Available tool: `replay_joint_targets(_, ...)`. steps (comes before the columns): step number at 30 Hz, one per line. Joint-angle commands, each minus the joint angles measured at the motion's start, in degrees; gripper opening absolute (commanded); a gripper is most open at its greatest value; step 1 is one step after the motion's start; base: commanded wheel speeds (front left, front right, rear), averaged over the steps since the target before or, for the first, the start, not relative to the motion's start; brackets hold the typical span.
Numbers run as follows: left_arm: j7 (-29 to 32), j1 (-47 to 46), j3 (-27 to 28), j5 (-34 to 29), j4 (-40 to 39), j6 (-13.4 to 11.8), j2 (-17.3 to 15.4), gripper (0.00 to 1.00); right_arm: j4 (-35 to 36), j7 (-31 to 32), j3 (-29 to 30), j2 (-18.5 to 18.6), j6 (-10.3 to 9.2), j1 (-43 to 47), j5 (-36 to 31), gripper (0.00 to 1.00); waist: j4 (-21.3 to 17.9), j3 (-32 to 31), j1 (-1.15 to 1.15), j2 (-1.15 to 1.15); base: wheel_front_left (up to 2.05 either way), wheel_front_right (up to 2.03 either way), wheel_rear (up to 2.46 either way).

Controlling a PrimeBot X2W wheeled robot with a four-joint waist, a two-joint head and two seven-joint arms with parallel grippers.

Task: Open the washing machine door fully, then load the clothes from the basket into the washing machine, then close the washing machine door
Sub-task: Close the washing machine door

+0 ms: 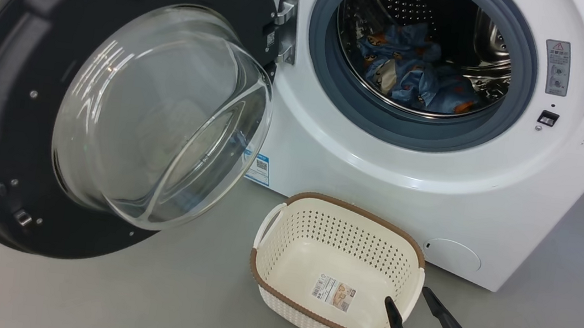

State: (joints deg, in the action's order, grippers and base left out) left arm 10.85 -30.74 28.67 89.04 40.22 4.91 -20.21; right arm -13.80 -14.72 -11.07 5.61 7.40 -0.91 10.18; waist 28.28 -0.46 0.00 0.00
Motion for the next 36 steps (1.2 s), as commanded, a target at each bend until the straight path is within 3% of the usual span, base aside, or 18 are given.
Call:
replay_joint_targets(1, 1.04, -2.56, 1.03, 0.29, 0.56, 1.11, -4.05, 0.0, 1.25, -0.28, -1.59, 0.42, 0.09, -0.37, -0.42, 1.0, -0.65, -0.02, 0.0, 0.0, 0.0, 0.0, 0.0)
replay_joint_targets(14, 5.3, -6.34, -0.63, 0.8, 6.85, 2.52, -4.87, 0.0, 1.1, -0.28, -1.88, 2.24, 0.09, -0.25, -0.27, 1.0, -2.62, 1.09, 0.0, 0.0, 0.0, 0.0, 0.0)
replay_joint_targets(36, 17.51, -5.44, -4.07, 2.33, 2.23, 2.58, -3.27, 0.0, 0.66, -0.28, -1.83, 3.28, 0.09, -1.6, 0.04, 1.0, -3.54, 3.75, 0.0, 0.0, 0.0, 0.0, 0.0)
